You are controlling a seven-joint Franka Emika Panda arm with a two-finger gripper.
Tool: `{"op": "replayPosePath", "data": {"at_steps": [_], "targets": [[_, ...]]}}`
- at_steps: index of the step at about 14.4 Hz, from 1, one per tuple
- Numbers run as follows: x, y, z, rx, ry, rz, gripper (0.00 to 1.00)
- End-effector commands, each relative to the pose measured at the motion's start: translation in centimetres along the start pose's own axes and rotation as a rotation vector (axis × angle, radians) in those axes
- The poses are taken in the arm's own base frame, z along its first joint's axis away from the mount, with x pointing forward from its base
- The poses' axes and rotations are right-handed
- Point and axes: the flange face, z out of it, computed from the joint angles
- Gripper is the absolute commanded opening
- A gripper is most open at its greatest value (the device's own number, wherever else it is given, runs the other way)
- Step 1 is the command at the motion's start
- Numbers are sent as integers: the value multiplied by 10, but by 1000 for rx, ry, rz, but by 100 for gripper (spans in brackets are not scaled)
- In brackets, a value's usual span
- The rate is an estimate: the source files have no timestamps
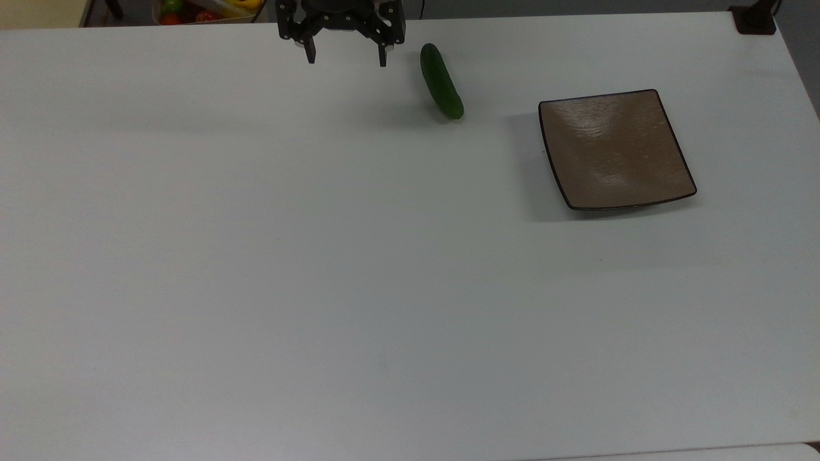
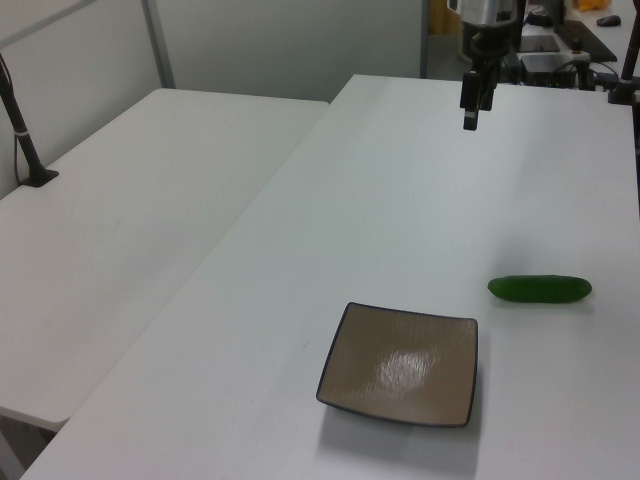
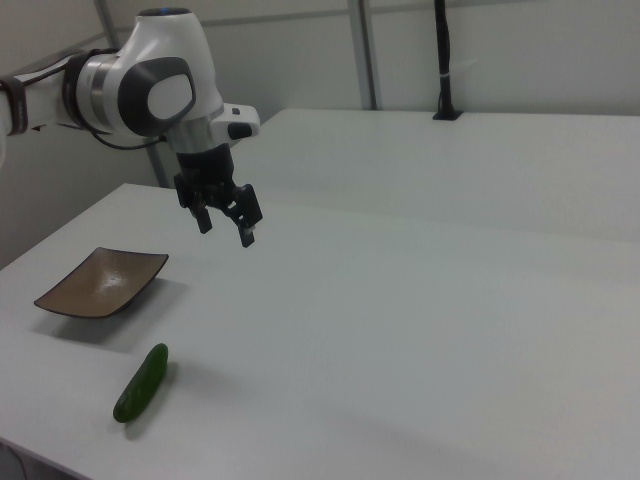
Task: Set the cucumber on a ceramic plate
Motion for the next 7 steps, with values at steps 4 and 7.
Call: {"op": "replayPosePath", "data": {"at_steps": [4, 7], "targets": [[-6, -12, 1, 18, -23, -26, 100], [-7, -15, 2, 18, -27, -32, 100]]}}
